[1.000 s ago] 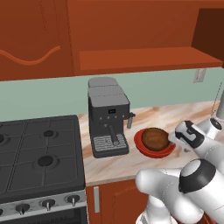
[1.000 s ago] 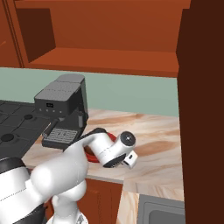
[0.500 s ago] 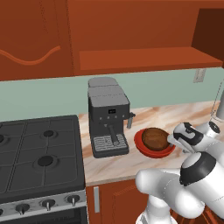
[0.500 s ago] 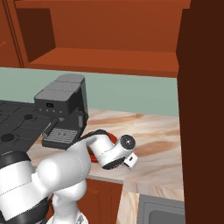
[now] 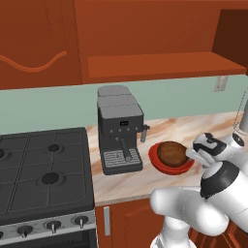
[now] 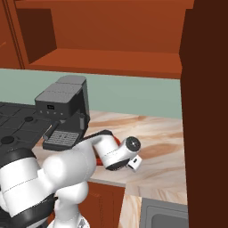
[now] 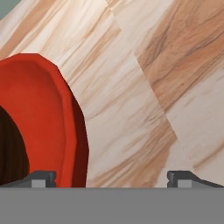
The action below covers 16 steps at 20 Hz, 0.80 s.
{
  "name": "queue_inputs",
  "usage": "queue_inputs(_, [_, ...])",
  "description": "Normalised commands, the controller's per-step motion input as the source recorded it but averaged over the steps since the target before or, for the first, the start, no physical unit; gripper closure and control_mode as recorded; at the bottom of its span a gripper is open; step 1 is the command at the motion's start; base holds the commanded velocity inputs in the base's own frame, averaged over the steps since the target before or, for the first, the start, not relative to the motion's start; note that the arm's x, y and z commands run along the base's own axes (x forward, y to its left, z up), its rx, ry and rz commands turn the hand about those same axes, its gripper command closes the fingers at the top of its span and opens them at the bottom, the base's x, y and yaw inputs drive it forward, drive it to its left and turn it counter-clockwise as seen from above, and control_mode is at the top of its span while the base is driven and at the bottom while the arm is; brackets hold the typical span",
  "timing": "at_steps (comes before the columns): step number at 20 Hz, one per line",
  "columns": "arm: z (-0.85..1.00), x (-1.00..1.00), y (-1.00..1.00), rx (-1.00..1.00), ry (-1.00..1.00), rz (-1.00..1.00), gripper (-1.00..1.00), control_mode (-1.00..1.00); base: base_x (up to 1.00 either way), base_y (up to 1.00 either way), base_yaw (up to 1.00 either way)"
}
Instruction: Pick up the bowls on the counter and stack them on top of one another in the open cabinet. Place the smaller bowl on top of the larger bowl.
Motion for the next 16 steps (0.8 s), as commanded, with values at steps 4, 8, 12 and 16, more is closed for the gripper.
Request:
queue_inputs(4, [-0.13, 0.04, 0.07, 0.00, -0.01, 0.00, -1.00, -1.00, 0.00, 0.00, 0.00])
queue_inputs(8, [-0.18, 0.04, 0.12, 0.00, -0.03, -0.01, -1.00, -1.00, 0.00, 0.00, 0.00])
queue_inputs(12, [-0.22, 0.03, 0.17, 0.00, -0.03, -0.01, -1.00, -1.00, 0.00, 0.00, 0.00])
queue_inputs(16, [-0.24, 0.02, 0.18, 0.00, -0.03, -0.01, -1.00, -1.00, 0.00, 0.00, 0.00])
